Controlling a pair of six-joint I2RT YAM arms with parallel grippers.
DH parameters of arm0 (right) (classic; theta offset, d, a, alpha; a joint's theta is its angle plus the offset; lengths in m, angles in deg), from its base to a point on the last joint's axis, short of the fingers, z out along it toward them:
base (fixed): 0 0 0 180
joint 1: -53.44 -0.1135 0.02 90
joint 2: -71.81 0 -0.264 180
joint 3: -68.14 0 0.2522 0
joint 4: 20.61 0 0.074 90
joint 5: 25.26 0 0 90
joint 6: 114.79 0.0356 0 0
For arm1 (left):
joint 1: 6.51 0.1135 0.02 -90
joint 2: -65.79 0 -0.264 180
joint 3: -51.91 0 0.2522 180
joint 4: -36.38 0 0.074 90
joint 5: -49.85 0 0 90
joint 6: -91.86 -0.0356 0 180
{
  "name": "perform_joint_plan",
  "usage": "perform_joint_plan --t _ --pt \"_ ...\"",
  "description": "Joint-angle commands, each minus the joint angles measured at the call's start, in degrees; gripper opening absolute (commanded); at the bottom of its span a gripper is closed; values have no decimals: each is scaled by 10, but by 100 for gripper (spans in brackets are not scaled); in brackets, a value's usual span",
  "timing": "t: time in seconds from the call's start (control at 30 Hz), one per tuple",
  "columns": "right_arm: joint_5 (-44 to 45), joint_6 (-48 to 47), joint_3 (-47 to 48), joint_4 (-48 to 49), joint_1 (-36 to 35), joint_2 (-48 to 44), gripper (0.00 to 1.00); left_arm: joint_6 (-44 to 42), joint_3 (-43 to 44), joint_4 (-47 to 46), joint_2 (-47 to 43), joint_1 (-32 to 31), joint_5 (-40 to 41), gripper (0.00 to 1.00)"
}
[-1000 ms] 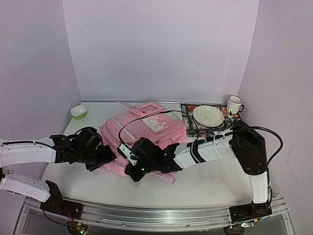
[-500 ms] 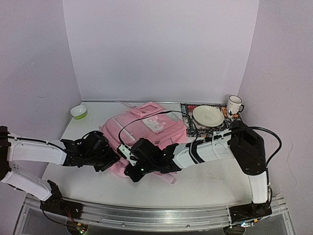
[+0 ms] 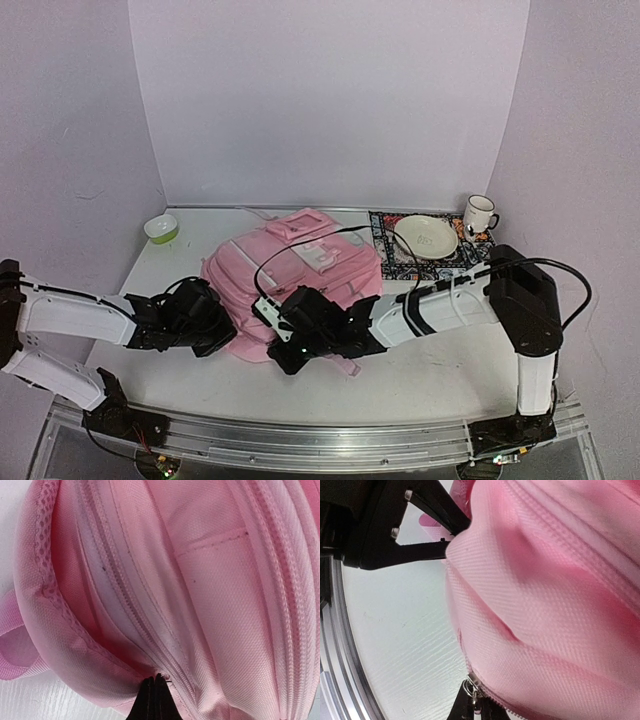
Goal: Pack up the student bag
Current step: Zip the student bag into the largest pocket of the bag.
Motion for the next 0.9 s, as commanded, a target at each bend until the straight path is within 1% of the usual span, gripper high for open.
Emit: perform_joint_plan --t 0.0,0.1,0.23,0.33,0.5,0.6,0.7,0.77,0.8,0.87 --pt "35 -16 -14 -36 0 -60 0 5 -17 58 -1 5 27 0" --pt "22 -14 -9 -38 0 -54 0 13 -17 60 -28 6 27 23" --pt "-5 -9 6 -37 0 -38 0 30 -20 78 -68 10 47 46" --pt "-16 -7 12 -33 0 -32 0 32 -13 105 -65 24 50 53" --pt "-30 -4 15 -27 0 -31 0 45 -18 140 -45 42 46 55" --pt "-37 -1 13 -22 0 -29 0 56 -37 140 -45 57 43 55" --pt "-41 0 11 -19 0 -28 0 43 -34 132 -43 67 44 53" --pt "-43 1 10 -18 0 -28 0 27 -22 126 -34 69 46 48" --pt "-42 0 10 -18 0 -29 0 19 -16 126 -28 70 49 43" --pt "-30 -4 3 -19 0 -36 0 6 -10 128 -19 78 54 28"
